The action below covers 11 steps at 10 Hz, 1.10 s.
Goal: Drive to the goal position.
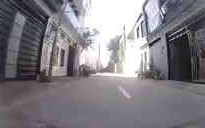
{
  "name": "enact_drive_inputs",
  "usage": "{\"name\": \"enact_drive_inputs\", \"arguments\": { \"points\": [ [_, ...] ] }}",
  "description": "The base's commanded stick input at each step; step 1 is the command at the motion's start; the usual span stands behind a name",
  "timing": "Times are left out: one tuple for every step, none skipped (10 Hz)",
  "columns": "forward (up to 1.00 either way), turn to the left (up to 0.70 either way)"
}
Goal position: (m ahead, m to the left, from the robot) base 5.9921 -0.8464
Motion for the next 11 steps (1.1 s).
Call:
{"name": "enact_drive_inputs", "arguments": {
  "points": [
    [0.85, -0.31],
    [0.85, 0.0],
    [0.85, 0.0],
    [0.85, 0.0],
    [0.85, 0.0],
    [0.85, 0.0],
    [0.85, 0.0],
    [0.85, 0.0],
    [0.85, 0.0],
    [0.85, 0.0],
    [0.85, 0.0]
  ]
}}
